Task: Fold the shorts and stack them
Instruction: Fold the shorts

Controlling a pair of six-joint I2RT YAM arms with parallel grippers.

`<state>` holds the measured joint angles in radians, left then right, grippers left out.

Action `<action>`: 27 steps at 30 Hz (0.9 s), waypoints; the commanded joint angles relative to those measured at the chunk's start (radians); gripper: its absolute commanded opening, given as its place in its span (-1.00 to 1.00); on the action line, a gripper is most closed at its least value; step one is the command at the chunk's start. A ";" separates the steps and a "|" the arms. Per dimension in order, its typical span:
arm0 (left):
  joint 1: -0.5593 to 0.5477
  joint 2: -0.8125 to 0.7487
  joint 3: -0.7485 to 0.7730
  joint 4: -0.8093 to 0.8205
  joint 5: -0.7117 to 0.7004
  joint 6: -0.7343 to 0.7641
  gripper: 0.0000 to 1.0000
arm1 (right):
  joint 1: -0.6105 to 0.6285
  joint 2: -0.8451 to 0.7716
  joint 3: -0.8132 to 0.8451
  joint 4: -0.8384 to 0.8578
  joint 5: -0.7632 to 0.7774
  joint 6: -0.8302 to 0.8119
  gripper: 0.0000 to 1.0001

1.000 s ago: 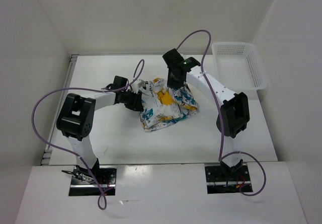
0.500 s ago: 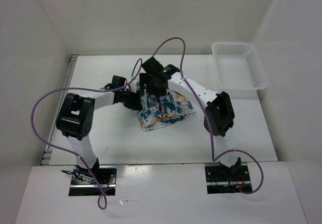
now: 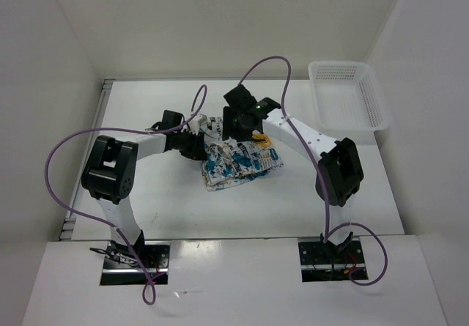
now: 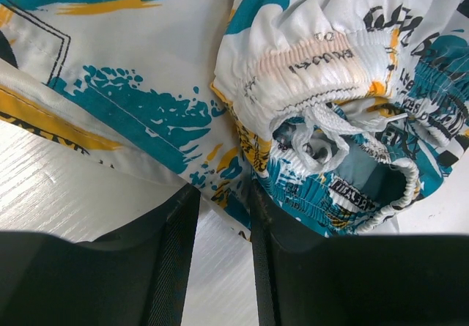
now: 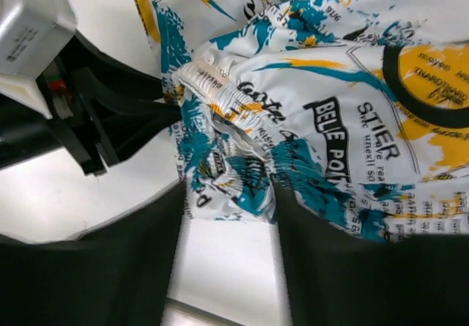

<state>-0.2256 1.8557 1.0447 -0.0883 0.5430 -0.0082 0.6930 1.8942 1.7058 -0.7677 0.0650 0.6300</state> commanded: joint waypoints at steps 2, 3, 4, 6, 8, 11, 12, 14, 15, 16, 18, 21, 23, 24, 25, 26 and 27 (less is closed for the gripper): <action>0.005 0.011 -0.025 -0.002 0.008 0.008 -0.17 | 0.037 0.011 -0.075 0.047 0.013 -0.044 0.36; 0.005 0.011 -0.025 -0.002 0.008 0.008 -0.17 | 0.037 0.020 -0.084 0.047 0.013 -0.044 0.36; 0.005 0.020 -0.025 -0.002 0.008 0.008 -0.17 | 0.037 0.029 -0.093 0.056 0.022 -0.044 0.36; 0.005 0.020 -0.025 -0.002 0.008 0.008 -0.17 | 0.037 0.043 -0.106 0.074 0.060 -0.044 0.30; 0.005 0.020 -0.025 -0.002 0.008 0.008 -0.17 | 0.037 0.068 -0.106 0.084 0.085 -0.044 0.20; 0.005 0.020 -0.025 -0.002 0.008 0.008 -0.17 | 0.046 0.126 -0.071 0.074 0.131 -0.044 0.17; 0.005 0.020 -0.025 -0.002 0.008 0.008 -0.17 | 0.046 0.146 -0.061 0.074 0.140 -0.044 0.17; 0.005 0.020 -0.034 -0.002 0.008 0.008 -0.20 | 0.059 0.155 -0.061 0.074 0.180 -0.053 0.28; 0.005 0.020 -0.034 -0.002 0.008 0.008 -0.20 | 0.059 0.167 -0.061 0.074 0.200 -0.053 0.28; 0.005 0.020 -0.034 -0.002 0.008 0.008 -0.20 | 0.071 0.183 -0.061 0.074 0.237 -0.053 0.28; 0.005 0.020 -0.034 -0.002 0.008 0.008 -0.20 | 0.082 0.192 -0.072 0.074 0.249 -0.053 0.28; 0.005 0.020 -0.034 -0.002 0.008 0.008 -0.20 | 0.082 0.204 -0.096 0.074 0.276 -0.032 0.12; 0.005 0.020 -0.034 -0.002 0.008 0.008 -0.20 | 0.082 0.195 -0.107 0.085 0.298 -0.023 -0.15; 0.005 0.020 -0.034 -0.002 0.008 0.008 -0.20 | 0.082 0.186 -0.107 0.085 0.299 -0.023 -0.28; 0.005 0.020 -0.034 -0.002 0.008 0.008 -0.20 | 0.082 0.186 -0.107 0.085 0.308 -0.023 -0.40; 0.005 0.020 -0.034 -0.002 0.008 0.008 -0.20 | 0.082 0.186 -0.107 0.085 0.318 -0.023 -0.54; 0.005 0.020 -0.034 -0.002 0.008 0.008 -0.20 | 0.082 0.186 -0.107 0.085 0.318 -0.023 -0.78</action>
<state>-0.2249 1.8557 1.0397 -0.0803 0.5488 -0.0082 0.7681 2.0914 1.6089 -0.7162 0.3172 0.5938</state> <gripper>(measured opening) 0.403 0.161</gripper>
